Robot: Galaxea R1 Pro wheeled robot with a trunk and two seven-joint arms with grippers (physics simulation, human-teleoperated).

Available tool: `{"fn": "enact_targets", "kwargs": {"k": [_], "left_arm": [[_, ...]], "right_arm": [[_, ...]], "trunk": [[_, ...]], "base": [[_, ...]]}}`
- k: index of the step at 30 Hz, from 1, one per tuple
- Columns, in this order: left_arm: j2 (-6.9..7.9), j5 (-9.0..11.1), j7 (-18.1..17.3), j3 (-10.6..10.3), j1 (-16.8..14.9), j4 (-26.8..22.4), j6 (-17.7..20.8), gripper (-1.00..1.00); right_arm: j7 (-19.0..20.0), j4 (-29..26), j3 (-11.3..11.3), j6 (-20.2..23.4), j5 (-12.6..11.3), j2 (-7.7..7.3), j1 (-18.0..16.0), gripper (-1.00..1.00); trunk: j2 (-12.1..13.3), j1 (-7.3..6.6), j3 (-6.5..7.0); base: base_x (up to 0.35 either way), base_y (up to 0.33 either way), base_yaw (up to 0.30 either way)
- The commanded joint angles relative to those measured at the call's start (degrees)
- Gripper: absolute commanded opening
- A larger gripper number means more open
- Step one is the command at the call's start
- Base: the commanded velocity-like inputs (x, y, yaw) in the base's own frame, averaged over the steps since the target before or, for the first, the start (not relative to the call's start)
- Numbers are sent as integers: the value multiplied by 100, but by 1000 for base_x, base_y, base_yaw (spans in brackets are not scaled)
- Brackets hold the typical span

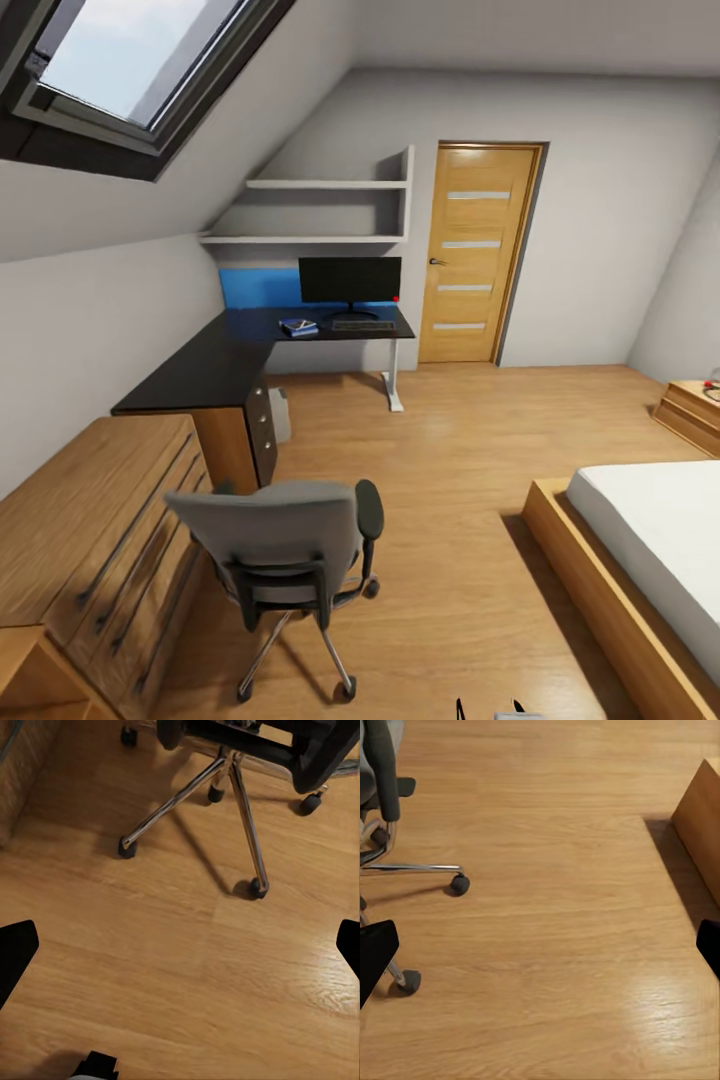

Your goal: In the bedroom, organize the workspace by keeping the computer under the desk, ensuring the monitor is on the desk, placing the keyboard on the desk next to the monitor, placing the mouse on the desk next to the keyboard, moving the folder from the swivel chair onto the desk next to the mouse, stacking the notebook on top of the folder with the pen on top of the notebook, and positioning the swivel chair next to the desk.

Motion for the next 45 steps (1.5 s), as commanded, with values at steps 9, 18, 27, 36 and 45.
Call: {"fn": "enact_targets", "kwargs": {"k": [9,18,27,36,45], "left_arm": [[6,35,48,-48,-4,1,-18,100],[4,40,70,-42,-4,-3,-38,100],[-4,64,116,-32,-4,-52,-51,100],[-42,70,137,-39,-4,-60,-13,100],[-42,71,400,-31,-4,-63,15,100]], "right_arm": [[-55,14,48,-8,-5,-18,-4,100],[-55,19,43,-1,-9,-42,-4,100],[-55,15,49,-21,-9,-18,-4,100],[-55,12,52,-17,2,-14,-4,100],[-55,8,52,-8,-4,-10,-4,100]], "trunk": [[-7,3,-9],[-7,3,-9],[-87,47,-45],[-448,245,-206],[-809,442,-368]], "base": [[93,288,-14],[-49,252,-1],[-17,36,0],[-1,2,0],[0,0,0]]}}
